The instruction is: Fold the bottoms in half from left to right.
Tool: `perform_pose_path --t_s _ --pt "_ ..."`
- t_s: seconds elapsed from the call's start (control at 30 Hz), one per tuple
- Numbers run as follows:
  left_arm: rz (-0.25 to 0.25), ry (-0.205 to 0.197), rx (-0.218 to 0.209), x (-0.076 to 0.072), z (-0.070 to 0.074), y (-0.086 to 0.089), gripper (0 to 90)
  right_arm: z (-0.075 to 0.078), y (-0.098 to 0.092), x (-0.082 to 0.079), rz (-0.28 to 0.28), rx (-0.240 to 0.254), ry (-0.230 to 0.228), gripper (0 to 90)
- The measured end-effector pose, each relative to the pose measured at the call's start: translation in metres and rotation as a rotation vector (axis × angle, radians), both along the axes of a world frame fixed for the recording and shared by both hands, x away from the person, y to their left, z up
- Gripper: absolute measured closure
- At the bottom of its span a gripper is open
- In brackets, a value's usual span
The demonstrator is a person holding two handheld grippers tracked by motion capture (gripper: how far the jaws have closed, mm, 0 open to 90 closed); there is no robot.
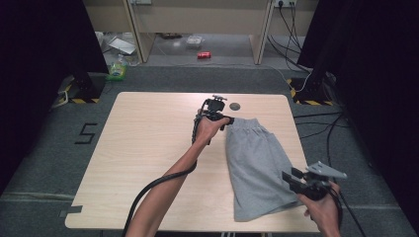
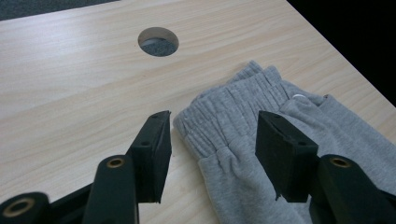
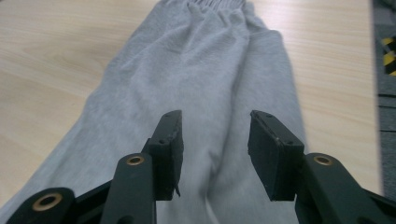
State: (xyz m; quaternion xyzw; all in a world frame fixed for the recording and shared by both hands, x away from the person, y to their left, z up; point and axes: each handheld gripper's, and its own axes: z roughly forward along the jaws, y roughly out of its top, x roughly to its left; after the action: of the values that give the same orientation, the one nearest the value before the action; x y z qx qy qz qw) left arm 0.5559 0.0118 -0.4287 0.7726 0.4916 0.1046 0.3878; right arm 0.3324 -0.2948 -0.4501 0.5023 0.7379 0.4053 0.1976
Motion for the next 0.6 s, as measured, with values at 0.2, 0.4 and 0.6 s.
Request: perform_pose_path --t_s 0.2,0.4,0.6 --pt "0.008 0.015 -0.013 0.0 -0.007 0.007 43.3 -0.016 0.015 0.06 0.027 -0.047 0.068 59.4" --pt "0.014 0.022 -0.024 -0.001 -0.012 0.012 42.4 -0.025 0.025 0.094 0.019 -0.045 0.112 60.0" --pt "0.014 0.027 -0.03 -0.001 -0.016 0.016 41.7 -0.039 0.029 0.116 0.016 -0.037 0.166 74.9"
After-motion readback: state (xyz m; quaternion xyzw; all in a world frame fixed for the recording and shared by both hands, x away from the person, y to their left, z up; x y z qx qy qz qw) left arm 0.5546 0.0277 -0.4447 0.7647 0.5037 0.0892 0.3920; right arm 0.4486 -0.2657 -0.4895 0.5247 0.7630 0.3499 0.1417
